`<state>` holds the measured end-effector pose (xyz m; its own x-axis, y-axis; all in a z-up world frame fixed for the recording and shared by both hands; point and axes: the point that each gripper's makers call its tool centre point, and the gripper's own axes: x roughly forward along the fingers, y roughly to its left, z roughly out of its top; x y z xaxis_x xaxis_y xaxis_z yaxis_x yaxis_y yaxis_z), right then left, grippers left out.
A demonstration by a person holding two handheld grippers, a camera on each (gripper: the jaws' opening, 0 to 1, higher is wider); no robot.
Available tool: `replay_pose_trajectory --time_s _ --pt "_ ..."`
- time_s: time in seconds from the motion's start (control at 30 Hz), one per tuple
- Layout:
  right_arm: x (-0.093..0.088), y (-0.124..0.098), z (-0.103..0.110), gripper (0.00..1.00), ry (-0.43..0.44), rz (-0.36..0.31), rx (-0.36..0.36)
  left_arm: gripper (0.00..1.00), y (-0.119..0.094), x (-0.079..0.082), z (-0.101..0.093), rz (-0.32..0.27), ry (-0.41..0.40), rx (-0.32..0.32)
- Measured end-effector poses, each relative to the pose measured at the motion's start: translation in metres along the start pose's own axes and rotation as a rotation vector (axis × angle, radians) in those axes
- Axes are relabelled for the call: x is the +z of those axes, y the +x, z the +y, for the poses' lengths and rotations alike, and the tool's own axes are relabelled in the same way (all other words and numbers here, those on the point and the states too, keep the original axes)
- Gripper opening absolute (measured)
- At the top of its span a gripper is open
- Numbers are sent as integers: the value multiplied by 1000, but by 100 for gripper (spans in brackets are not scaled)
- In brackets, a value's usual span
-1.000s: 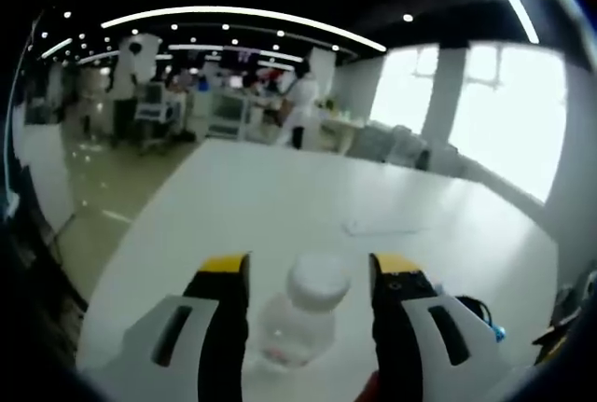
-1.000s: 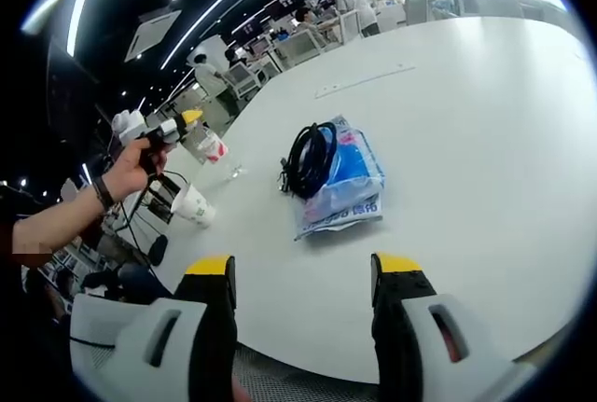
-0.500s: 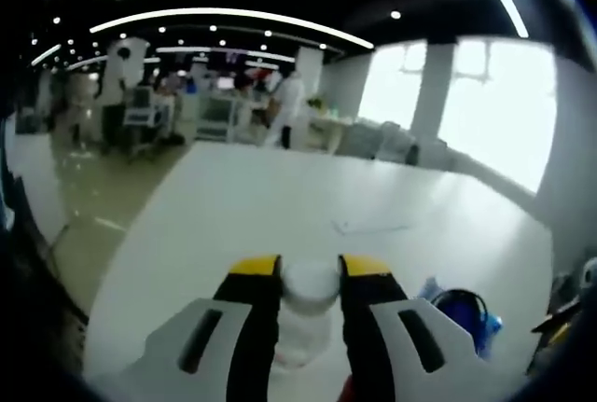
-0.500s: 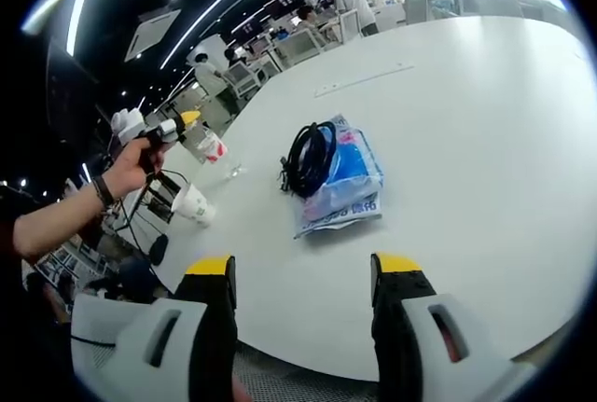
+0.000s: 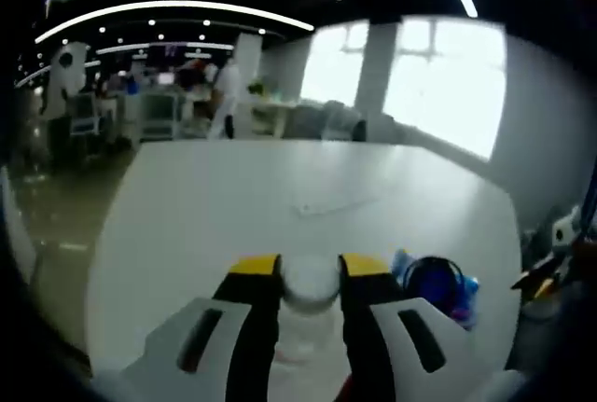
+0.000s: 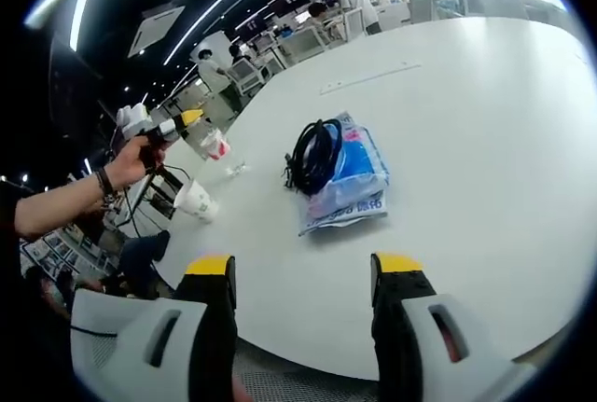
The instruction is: Arrange the tabletop items into an orderly group along one side of the table until the central work area is clear of visible clutter.
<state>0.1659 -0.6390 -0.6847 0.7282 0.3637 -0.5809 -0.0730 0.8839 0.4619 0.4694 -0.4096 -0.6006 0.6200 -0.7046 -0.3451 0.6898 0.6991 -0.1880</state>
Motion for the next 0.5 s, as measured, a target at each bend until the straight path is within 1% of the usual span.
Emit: replay_pose_trajectory --time_s 0.07,0.1,0.13,0.2,0.27,0.3,0.33,0.37,0.43,0.5 --pt "1 0 0 59 4 -3 2 23 0 0 0 -2 -14 2" --pt "1 0 0 59 4 -3 2 23 1 -2 -2 1 -48 -5" --pt "0 0 0 58 8 -2 5 26 0 1 -2 -13 -83 -7" --pt "1 0 1 58 15 -4 11 37 0 0 -1 -2 -93 8" --pt "0 0 1 58 12 -3 12 47 1 -1 0 3 -92 43" --pt "0 0 1 58 11 -1 14 50 0 1 2 -17 -109 80" --pt "0 0 1 58 10 -1 15 51 -1 5 4 -54 -141 109" --pt "0 1 2 58 9 -1 16 50 -3 11 4 -109 -187 141" --pt "-1 1 2 57 13 3 20 49 -7 11 8 -144 -235 209" --pt "-2 1 2 57 24 6 29 49 -7 8 7 -149 -248 254"
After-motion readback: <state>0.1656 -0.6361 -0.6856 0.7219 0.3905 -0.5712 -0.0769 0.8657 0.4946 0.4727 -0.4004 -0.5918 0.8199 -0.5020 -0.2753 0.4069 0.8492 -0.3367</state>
